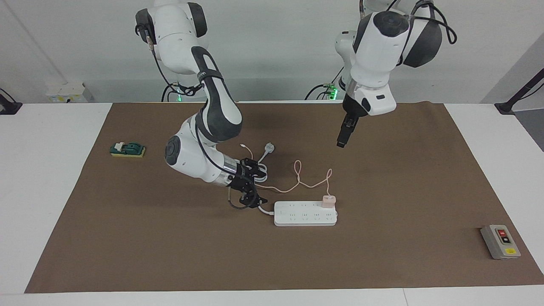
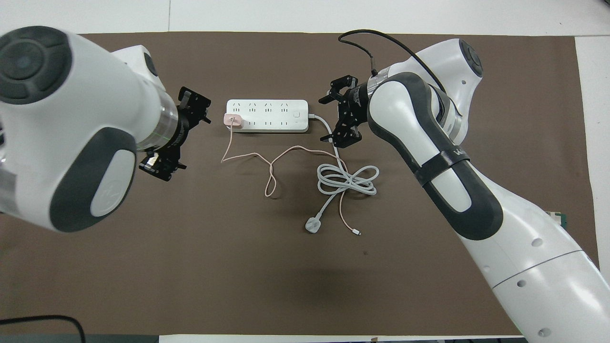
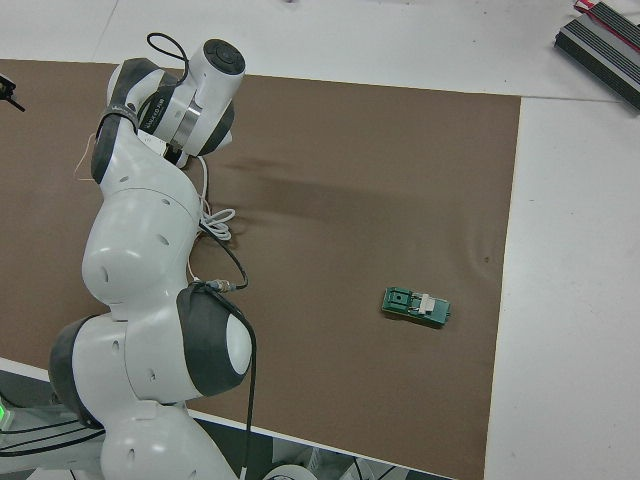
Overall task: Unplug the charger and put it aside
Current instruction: 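Reach the left gripper to the pink charger while the right gripper reaches the strip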
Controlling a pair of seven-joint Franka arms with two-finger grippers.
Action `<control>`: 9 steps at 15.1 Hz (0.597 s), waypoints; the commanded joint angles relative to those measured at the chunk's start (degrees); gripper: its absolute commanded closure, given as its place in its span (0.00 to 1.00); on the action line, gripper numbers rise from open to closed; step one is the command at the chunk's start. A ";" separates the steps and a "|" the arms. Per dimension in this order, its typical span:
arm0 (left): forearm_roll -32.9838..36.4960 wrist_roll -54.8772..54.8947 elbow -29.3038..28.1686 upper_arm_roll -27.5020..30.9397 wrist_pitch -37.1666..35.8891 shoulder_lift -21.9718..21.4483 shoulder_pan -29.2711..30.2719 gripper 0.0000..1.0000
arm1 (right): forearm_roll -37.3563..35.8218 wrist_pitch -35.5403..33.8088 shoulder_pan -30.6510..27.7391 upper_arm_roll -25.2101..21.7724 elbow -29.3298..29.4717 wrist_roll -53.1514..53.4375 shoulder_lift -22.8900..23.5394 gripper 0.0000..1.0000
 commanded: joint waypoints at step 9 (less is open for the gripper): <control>1.67 -22.94 26.33 8.93 -3.54 26.11 -9.29 0.00 | 3.19 1.10 2.72 0.36 14.73 0.55 13.93 0.00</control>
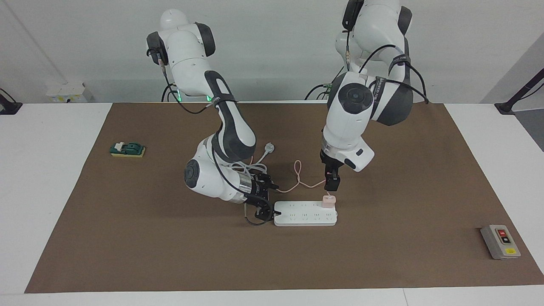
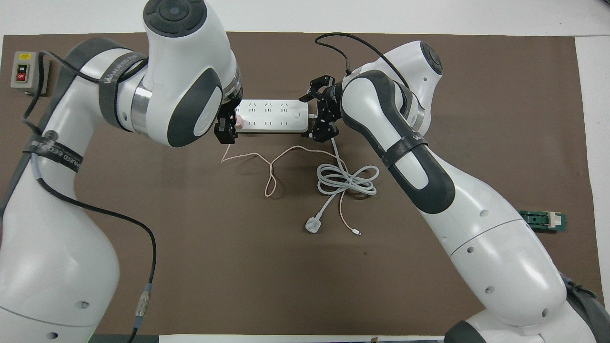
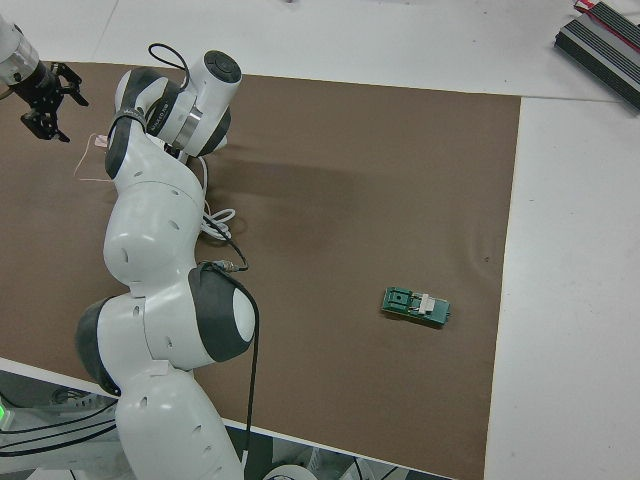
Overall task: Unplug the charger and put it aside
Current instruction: 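Grasp the pink charger with the left gripper while the right gripper holds the strip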
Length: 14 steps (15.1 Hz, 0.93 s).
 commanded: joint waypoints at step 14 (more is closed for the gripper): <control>-0.56 1.67 0.34 3.13 8.51 3.93 2.10 0.00 | -1.83 6.92 3.11 0.05 5.40 0.38 6.05 0.00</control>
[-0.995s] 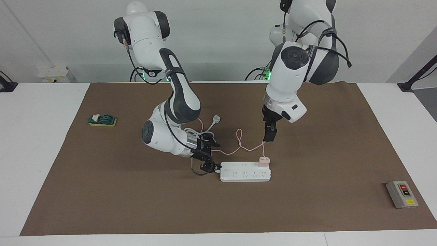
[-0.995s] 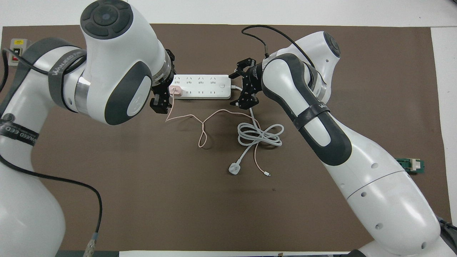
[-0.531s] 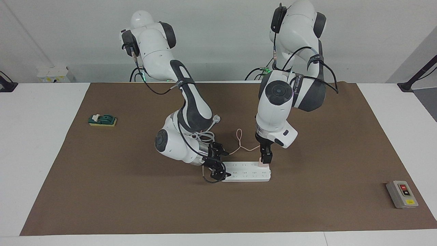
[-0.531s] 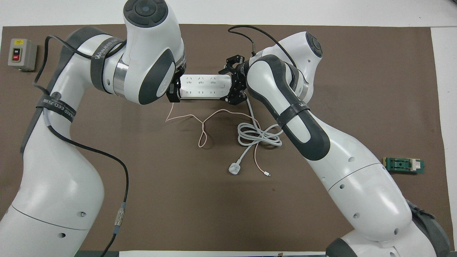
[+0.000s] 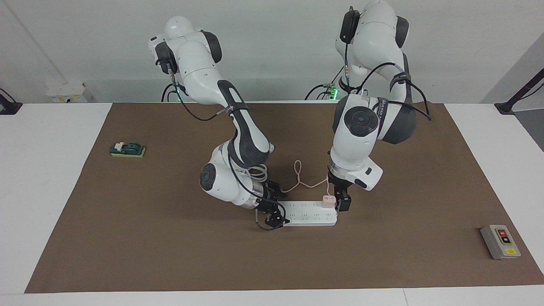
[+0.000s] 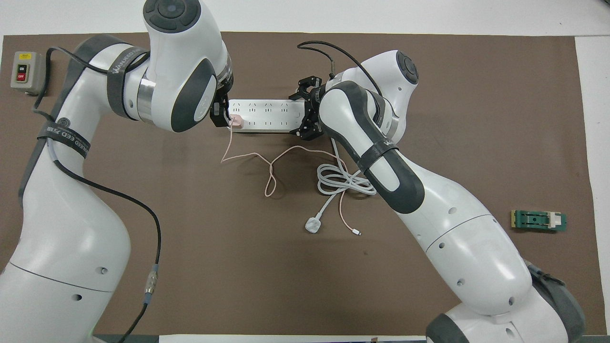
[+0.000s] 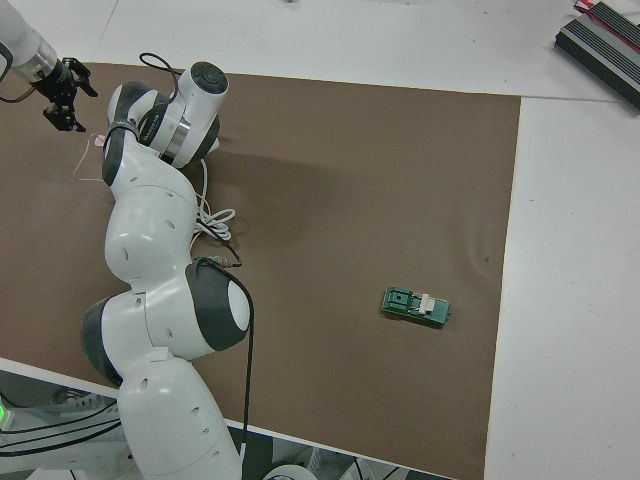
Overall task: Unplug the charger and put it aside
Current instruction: 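Grasp the pink charger with the left gripper while the right gripper holds the strip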
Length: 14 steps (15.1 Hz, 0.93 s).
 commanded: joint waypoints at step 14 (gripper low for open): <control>-0.41 4.04 -9.51 0.08 8.46 -0.80 0.81 0.00 | -0.77 4.63 0.96 0.18 1.13 -2.35 2.77 0.00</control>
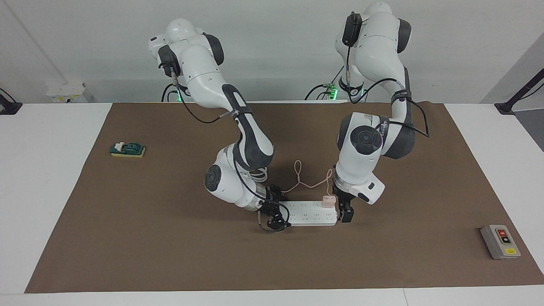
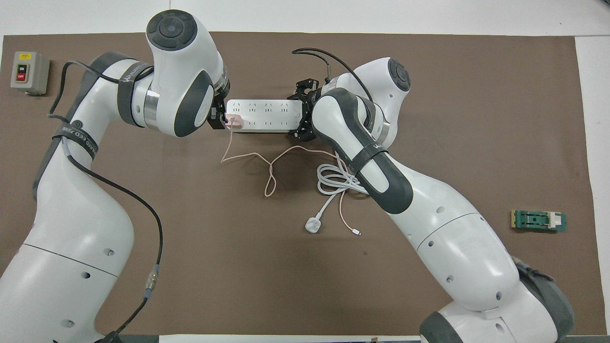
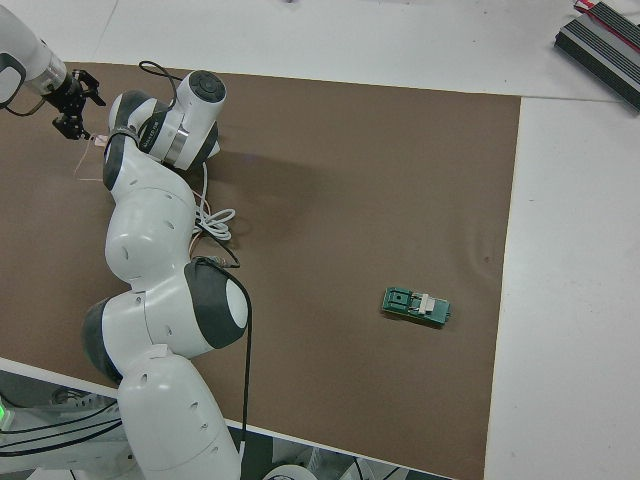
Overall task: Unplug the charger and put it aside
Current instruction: 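Grasp the pink charger with the left gripper while the right gripper holds the strip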
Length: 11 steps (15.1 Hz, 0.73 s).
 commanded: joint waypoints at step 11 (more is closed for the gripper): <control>-0.57 0.14 -11.41 0.43 4.25 -5.08 -2.74 0.12 | 0.53 1.90 0.08 0.27 -0.02 -2.93 0.78 0.62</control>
